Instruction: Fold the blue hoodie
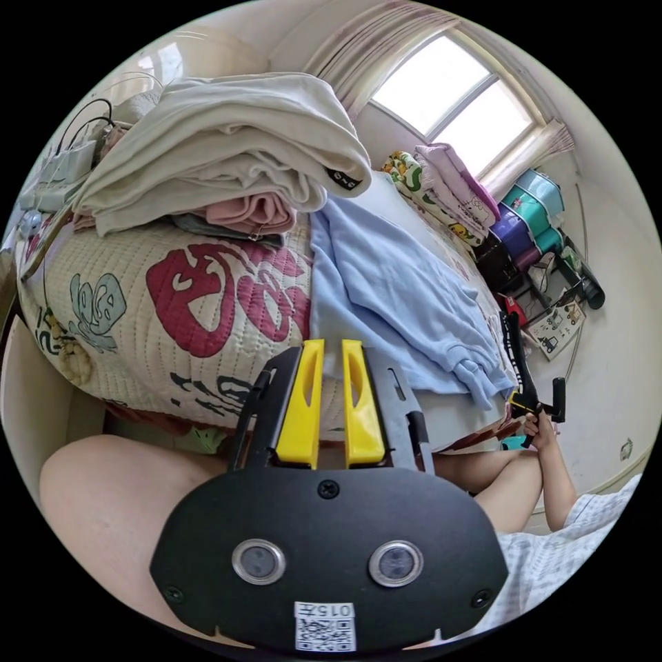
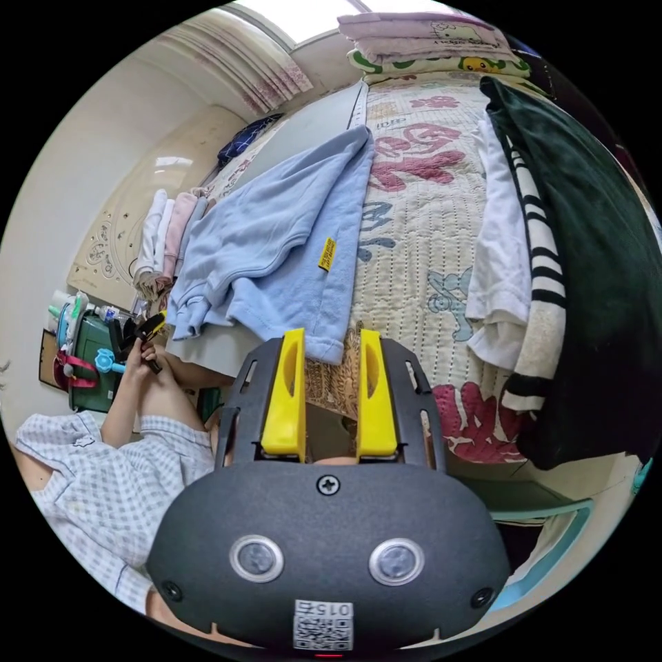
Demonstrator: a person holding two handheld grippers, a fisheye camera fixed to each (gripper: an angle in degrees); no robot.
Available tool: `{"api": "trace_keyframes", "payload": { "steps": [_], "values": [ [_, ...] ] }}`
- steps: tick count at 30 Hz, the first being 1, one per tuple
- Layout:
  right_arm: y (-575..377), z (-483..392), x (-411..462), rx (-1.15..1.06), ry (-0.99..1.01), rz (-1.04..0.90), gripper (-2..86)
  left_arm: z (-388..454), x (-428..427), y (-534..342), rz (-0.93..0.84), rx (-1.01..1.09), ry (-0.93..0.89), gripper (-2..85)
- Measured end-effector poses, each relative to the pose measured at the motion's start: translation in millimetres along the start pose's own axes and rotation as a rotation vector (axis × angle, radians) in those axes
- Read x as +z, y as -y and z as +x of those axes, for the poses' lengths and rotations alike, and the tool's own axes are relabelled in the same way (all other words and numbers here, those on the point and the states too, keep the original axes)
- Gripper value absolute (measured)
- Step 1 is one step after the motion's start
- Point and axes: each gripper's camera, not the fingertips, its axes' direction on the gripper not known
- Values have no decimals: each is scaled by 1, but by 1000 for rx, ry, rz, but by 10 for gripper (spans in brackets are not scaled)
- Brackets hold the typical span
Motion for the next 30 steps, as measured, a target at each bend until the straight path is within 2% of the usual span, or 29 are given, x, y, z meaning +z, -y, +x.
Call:
{"api": "trace_keyframes", "payload": {
  "steps": [5, 8, 12, 16, 23, 27, 30],
  "values": [
    [7, 17, -1, 10, 43, -2, 89, 7, 1, 3, -18, 23, 37, 21],
    [9, 22, -4, -13, 50, 15, 40, 9, 1, 7, -39, 23, 28, 2],
    [1, 35, -26, 7, 5, 131, 8, 17, -25, 5, 20, 63, 73, -5],
    [-20, 60, -61, 36, 117, 291, 1, 10, -64, 4, 69, 19, -18, -6],
    [-46, 81, -84, -64, 180, 349, -1, 40, -103, -2, 47, 124, -49, -4],
    [-64, 108, -88, -50, 276, 417, -2, 46, -105, -9, 29, 160, -65, -4],
    [-72, 122, -85, -25, 251, 426, -3, 44, -94, -12, 1, 144, -72, -4]
  ]
}}
